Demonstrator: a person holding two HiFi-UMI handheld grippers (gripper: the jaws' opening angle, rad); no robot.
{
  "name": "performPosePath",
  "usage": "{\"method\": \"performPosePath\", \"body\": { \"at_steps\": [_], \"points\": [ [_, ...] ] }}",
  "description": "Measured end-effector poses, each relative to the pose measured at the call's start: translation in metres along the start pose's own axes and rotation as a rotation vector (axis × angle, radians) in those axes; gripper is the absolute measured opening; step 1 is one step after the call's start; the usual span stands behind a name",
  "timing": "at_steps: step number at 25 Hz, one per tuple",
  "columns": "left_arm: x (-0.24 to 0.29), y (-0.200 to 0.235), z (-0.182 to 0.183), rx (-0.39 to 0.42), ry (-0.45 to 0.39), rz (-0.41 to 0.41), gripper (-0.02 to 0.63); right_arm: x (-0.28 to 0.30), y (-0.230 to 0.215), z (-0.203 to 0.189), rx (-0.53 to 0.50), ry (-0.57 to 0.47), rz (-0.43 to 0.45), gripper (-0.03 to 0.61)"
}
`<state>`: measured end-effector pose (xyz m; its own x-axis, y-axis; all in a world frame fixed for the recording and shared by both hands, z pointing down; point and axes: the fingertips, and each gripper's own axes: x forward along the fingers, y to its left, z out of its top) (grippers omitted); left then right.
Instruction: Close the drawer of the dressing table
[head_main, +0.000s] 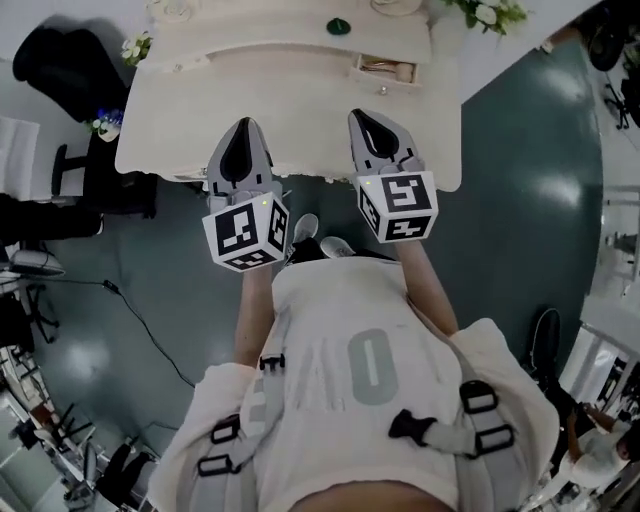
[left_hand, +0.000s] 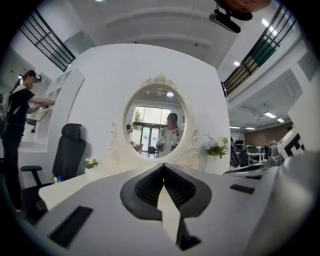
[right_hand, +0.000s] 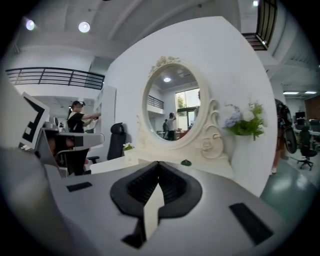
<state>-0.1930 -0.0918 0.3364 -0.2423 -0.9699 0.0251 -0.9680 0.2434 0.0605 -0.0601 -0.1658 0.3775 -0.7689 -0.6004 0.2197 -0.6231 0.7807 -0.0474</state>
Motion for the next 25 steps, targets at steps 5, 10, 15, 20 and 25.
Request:
{"method": "performPosePath", "body": {
  "at_steps": [5, 10, 15, 20, 25],
  "points": [
    [0.036, -0.041, -0.001, 0.005, 0.017, -0.189, 0.018, -0.025, -0.043, 0.002, 0.030, -0.012, -0.208, 0.009],
    [0.057, -0.054, 0.002, 0.000, 0.016, -0.270, 0.018, -0.033, -0.057, 0.006, 0.047, -0.021, -0.307, 0.009],
    [0.071, -0.059, 0.007, 0.002, 0.016, -0.329, 0.018, -0.037, -0.065, 0.009, 0.073, -0.030, -0.383, 0.009],
    [0.080, -0.045, 0.005, 0.001, 0.025, -0.344, 0.018, -0.028, -0.060, 0.008, 0.097, -0.037, -0.398, 0.114],
    [0.086, -0.023, 0.001, 0.006, 0.038, -0.360, 0.018, -0.011, -0.053, 0.007, 0.133, -0.030, -0.397, 0.214]
  ]
}}
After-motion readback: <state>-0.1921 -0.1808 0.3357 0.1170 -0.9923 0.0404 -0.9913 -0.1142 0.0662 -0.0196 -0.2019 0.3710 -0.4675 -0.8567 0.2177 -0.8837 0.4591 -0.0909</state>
